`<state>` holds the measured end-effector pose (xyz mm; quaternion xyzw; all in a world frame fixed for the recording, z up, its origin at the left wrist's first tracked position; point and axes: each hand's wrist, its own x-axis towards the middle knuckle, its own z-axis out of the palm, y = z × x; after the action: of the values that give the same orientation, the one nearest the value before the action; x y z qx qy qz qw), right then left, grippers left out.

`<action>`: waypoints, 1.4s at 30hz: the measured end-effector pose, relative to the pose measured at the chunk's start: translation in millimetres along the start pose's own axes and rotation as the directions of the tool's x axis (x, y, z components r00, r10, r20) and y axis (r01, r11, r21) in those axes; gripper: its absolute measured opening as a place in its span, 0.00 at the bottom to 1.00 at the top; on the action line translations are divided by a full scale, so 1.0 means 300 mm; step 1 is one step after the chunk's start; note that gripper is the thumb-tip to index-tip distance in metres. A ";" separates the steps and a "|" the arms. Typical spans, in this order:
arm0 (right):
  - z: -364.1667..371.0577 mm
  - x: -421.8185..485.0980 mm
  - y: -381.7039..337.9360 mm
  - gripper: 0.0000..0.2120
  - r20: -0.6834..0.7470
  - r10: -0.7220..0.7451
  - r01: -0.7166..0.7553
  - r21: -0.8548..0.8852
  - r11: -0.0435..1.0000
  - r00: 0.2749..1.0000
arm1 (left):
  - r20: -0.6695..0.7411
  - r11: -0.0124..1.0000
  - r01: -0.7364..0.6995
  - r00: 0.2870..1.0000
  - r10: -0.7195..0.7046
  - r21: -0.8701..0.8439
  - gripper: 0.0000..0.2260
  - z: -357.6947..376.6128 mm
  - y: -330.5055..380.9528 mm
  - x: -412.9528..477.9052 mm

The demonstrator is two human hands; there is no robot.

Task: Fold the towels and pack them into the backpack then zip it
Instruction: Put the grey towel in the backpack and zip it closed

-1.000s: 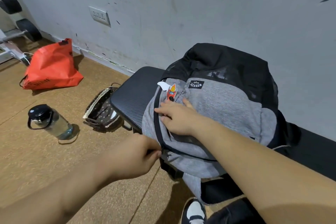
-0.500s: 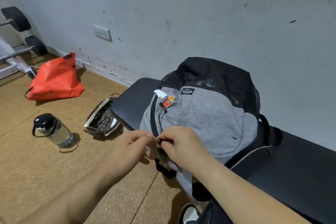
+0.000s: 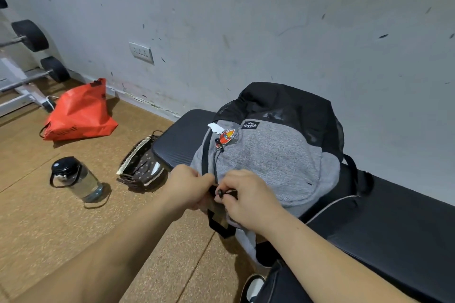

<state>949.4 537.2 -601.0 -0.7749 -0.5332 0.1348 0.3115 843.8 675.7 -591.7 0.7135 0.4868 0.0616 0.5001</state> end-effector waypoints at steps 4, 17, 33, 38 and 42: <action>-0.022 -0.044 0.011 0.02 0.051 0.006 -0.006 -0.001 1.000 0.999 | -0.061 1.000 -0.007 0.998 0.005 -0.023 0.13 -0.014 -0.030 0.014; -0.173 -0.232 0.172 0.06 -0.109 0.089 -0.080 0.085 0.993 0.990 | -0.101 0.608 -0.556 0.686 0.721 0.567 0.03 0.021 0.022 -0.099; -0.285 -0.272 0.213 0.09 -0.285 0.565 -0.574 0.059 0.817 0.774 | 0.382 0.285 -0.658 0.677 0.630 0.697 0.06 0.070 0.062 -0.110; -0.279 -0.312 0.273 0.09 -0.200 0.644 -0.560 0.349 0.751 0.738 | 0.357 0.210 -0.569 0.719 0.597 0.795 0.03 0.092 0.075 -0.143; -0.258 -0.332 0.298 0.07 -0.165 0.595 -0.466 0.475 0.747 0.786 | 0.387 0.172 -0.770 0.485 0.784 0.615 0.10 0.268 0.137 -0.208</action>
<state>1018.4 399.1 -609.6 -0.8234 -0.1920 0.2053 0.4930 883.8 574.9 -574.6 0.9905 0.0396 0.1149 0.0648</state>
